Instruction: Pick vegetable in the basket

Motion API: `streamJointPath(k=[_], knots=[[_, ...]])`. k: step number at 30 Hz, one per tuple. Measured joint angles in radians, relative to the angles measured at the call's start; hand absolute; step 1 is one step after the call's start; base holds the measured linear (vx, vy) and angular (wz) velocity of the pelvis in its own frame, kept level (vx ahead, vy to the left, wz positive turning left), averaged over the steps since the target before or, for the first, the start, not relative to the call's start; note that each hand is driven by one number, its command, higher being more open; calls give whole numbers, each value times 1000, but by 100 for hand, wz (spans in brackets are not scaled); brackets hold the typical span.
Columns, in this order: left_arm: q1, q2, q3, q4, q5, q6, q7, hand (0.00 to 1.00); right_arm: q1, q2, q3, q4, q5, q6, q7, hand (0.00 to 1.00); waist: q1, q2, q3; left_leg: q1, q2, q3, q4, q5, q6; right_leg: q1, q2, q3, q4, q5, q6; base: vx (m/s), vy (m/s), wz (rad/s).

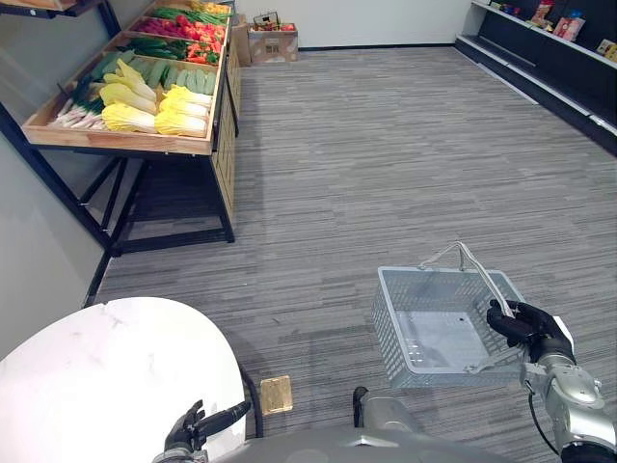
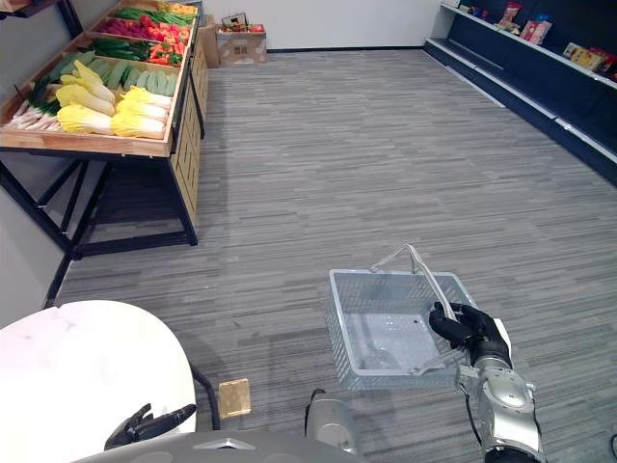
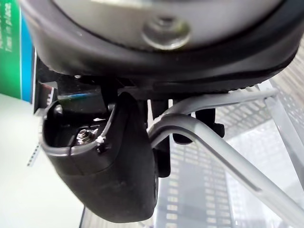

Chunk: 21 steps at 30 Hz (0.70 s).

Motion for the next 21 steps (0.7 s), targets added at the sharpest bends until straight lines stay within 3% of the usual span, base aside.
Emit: streamJointPath(k=[2,6,8,9,10,11,12,14,15,17,18,21], knots=[[-2,5,-16,-1,0,0,4,100,0,1,0,0,1,0,-1,0,-1,14,3,-13,3,-15,-13,8,2,0,-7,-39,-41,-9,-10,-69,-42,17],[-9,5,-36,-37,0,1,9,100,-1,1,2,0,7,5,-1,0,-2,42,9,-13,31,-38,-126,75,-46,-17,12,-93,-52,-32,-25,68,-131,21],[-17,6,-35,-55,0,0,12,100,-2,2,2,0,11,6,-2,0,-5,47,5,-12,50,-52,-153,85,-67,-62,12,-114,48,-100,-39,130,-193,30],[-22,6,-35,-60,-1,0,19,100,-4,2,1,-2,19,6,-2,0,-8,37,9,-12,67,-67,-147,77,-81,-83,11,-134,120,-157,-47,171,-235,47],[-21,5,-36,-58,-5,0,22,100,-4,2,0,-7,19,6,-2,0,-20,46,3,-13,93,-89,-122,75,-88,-83,18,-162,171,-227,-53,229,-302,48],[-24,3,-36,-58,-5,0,21,100,-5,2,0,-8,19,6,-2,0,-21,39,7,-25,107,-98,-90,75,-87,-76,28,-170,175,-240,-59,207,-267,39],[-29,0,-35,-59,-5,0,22,100,-6,2,1,-10,19,6,-2,0,-22,41,6,-57,127,-107,-9,77,-84,-60,39,-186,172,-254,-72,224,-283,11],[-26,-4,-31,-60,-21,0,22,100,-5,2,4,-25,19,6,-1,0,-9,34,5,-123,161,-100,175,117,-17,-20,67,-195,157,-271,-98,230,-271,-4],[-18,-6,-23,-60,-49,0,23,100,-4,2,3,-32,21,6,-1,0,-1,32,4,-161,188,-80,297,177,61,20,88,-196,136,-281,-115,282,-290,-10],[-3,-7,-12,-60,-60,1,27,100,-1,1,3,-37,29,5,-2,0,6,14,13,-222,254,-28,476,284,117,106,126,-192,79,-290,-137,328,-277,-10],[7,-7,-11,-60,-75,3,28,100,-1,1,0,-38,33,5,-9,0,11,10,16,-249,272,-15,559,261,112,148,138,-188,52,-294,-148,313,-193,-7],[9,-9,-12,-72,-76,3,26,100,-1,1,-17,-40,42,5,-26,0,23,-17,32,-351,207,-13,606,179,76,258,132,-180,-25,-293,-155,284,-130,-4]])
